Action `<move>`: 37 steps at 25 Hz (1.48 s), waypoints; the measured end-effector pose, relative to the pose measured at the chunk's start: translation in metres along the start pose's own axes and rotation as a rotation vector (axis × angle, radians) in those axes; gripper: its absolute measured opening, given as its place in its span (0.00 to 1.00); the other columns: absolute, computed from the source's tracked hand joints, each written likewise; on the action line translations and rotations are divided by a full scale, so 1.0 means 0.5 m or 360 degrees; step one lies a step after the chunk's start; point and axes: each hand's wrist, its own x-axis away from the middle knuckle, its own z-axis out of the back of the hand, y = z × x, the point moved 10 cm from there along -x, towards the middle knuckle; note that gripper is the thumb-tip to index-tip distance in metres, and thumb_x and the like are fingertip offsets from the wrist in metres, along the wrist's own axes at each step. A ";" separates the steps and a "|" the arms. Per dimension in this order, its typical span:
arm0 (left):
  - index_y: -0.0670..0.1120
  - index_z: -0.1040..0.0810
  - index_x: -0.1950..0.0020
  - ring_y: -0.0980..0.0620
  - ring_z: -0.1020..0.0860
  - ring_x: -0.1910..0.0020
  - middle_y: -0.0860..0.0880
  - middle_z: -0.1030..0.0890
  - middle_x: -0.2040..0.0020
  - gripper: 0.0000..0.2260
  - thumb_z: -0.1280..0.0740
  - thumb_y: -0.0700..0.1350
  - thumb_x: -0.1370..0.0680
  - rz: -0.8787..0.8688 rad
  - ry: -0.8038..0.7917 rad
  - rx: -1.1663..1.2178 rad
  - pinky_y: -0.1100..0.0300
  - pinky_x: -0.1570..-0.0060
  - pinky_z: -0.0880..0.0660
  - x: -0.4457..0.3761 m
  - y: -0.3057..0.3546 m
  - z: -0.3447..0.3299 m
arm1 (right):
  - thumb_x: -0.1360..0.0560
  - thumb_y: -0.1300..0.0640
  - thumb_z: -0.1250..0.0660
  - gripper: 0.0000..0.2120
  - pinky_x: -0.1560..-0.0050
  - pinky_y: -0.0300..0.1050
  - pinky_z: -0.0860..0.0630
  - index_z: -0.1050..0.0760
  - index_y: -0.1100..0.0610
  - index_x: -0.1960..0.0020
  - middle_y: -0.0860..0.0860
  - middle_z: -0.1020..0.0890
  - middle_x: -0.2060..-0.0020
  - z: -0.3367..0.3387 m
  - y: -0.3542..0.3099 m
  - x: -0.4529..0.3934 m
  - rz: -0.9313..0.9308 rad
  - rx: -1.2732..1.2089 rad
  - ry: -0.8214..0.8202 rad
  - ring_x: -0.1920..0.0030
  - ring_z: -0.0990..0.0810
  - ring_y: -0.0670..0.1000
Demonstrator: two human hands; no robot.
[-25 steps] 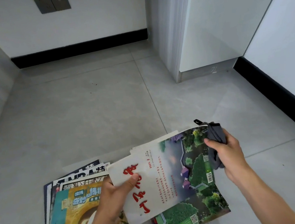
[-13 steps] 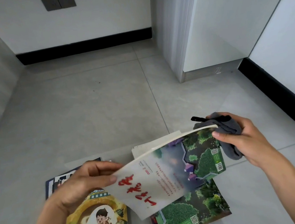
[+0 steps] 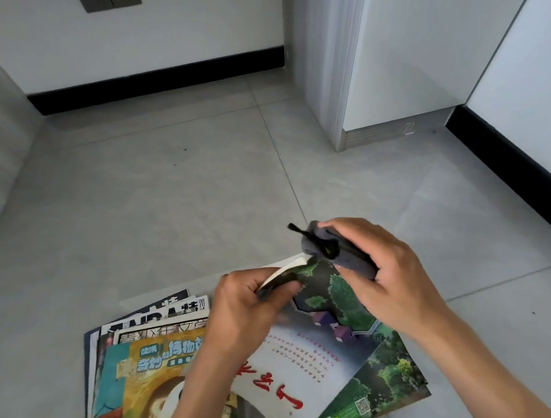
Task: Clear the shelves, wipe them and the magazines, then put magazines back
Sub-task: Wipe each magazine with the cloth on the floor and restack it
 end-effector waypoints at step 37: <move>0.48 0.17 0.55 0.50 0.20 0.62 0.49 0.16 0.60 0.03 0.25 0.44 0.26 0.0160 -0.0556 0.0020 0.55 0.63 0.25 -0.007 -0.014 0.022 | 0.35 0.57 0.23 0.19 0.55 0.37 0.21 0.20 0.40 0.49 0.40 0.15 0.57 0.031 0.097 0.067 -0.0989 -0.0704 -0.0457 0.59 0.17 0.41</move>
